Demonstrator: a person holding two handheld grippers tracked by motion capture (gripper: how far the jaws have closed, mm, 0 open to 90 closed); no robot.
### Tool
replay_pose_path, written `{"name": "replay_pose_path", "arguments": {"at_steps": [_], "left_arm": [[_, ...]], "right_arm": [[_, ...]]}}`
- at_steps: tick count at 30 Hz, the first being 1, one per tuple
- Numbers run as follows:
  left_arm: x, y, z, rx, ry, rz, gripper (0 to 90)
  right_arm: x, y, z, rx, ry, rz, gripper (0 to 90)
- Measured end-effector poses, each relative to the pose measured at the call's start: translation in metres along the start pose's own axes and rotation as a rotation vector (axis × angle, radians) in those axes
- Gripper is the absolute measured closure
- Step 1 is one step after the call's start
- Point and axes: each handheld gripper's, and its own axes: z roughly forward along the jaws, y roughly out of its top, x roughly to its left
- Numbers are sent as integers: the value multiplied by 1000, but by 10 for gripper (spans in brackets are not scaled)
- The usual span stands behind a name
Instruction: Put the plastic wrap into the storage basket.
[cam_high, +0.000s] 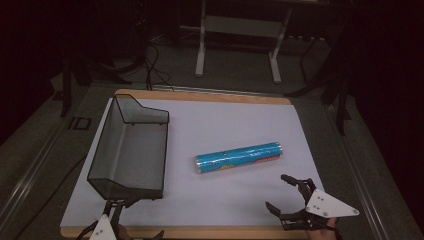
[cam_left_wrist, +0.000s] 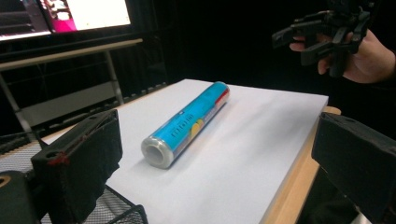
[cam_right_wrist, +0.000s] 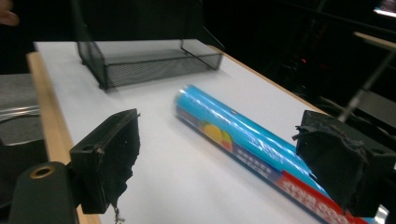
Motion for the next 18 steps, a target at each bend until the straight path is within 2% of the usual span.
{"name": "replay_pose_path", "arguments": {"at_steps": [1,2,3,4,5,6,8,12,15,17,18], "left_arm": [[0,0,0,-3,-4,0,26],[0,0,0,-3,-9,0,26],[-1,0,1,-2,-13,-1,25],[-1,0,1,-4,-15,-2,26],[-1,0,1,-7,-15,-1,26],[-1,0,1,-7,-15,-1,26],[-2,0,2,-1,-4,10,26],[-2,0,2,-2,-13,5,26],[-2,0,2,-6,-6,8,26],[-2,0,2,-4,-1,10,25],[-2,0,2,-3,-7,6,25]], "right_arm": [[0,1,0,0,13,-13,131],[2,1,-1,4,0,-35,131],[2,2,-2,6,8,-51,131],[2,3,-2,9,34,-58,129],[3,4,-2,16,24,-68,130],[3,4,-2,16,24,-68,130],[5,6,0,65,54,-51,131],[8,6,2,82,92,-37,131],[10,8,3,91,96,-29,138],[12,9,3,94,71,-25,148],[12,9,4,95,75,-27,148]]}}
